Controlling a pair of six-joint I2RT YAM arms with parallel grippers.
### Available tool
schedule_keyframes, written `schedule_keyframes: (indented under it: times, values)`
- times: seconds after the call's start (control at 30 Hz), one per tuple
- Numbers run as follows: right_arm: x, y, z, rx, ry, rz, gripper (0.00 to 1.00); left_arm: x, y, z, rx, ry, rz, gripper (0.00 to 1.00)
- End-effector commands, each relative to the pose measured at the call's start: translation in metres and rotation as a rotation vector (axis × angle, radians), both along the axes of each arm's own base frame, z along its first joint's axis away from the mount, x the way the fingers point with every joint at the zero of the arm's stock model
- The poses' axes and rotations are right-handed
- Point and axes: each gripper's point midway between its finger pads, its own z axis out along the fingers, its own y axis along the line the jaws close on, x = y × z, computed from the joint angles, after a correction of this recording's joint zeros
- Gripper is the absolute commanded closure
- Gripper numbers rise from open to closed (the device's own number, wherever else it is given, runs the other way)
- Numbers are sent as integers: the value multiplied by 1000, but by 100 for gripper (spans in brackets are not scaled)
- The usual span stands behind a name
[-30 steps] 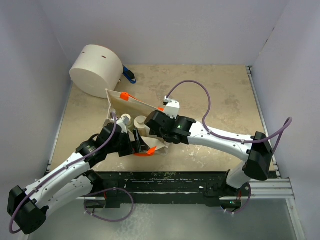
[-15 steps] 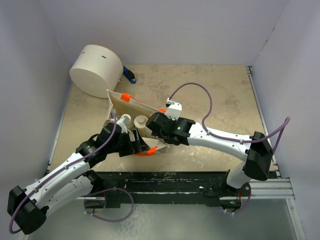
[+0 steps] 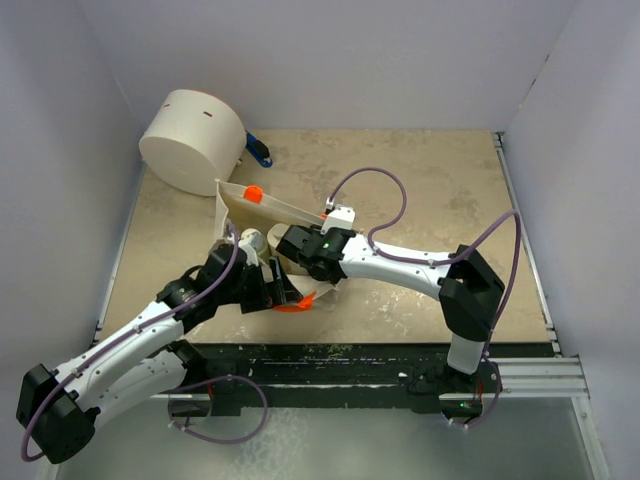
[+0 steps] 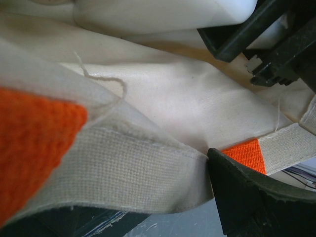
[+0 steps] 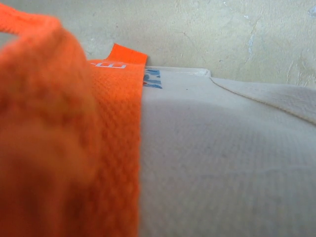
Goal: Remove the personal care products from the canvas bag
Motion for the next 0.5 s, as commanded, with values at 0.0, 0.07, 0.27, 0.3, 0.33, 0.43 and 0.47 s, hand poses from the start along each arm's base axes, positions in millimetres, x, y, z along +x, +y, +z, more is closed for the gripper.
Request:
schedule_keyframes:
  times: [0.0, 0.07, 0.27, 0.3, 0.33, 0.43, 0.47]
  values:
    - [-3, -25, -21, -88, 69, -46, 45, -20, -6, 3, -16, 39, -106, 1]
    - [-3, -20, -20, -63, 70, -28, 62, -20, -5, 8, -31, 19, -108, 1]
    - [0, -18, 3, -46, 46, -13, 93, -12, 2, 26, -9, -48, -67, 1]
    - [0, -18, 8, -43, 39, -9, 95, -12, 2, 28, -13, -57, -72, 1]
    - [1, -17, 13, -37, 34, -2, 97, -12, 2, 31, -19, -68, -79, 1]
    - [4, -10, 34, -17, 16, 35, 100, -11, 5, 35, -22, -86, -57, 1]
    - [6, -10, 43, -20, 5, 38, 100, -10, 6, 35, -29, -90, -46, 1]
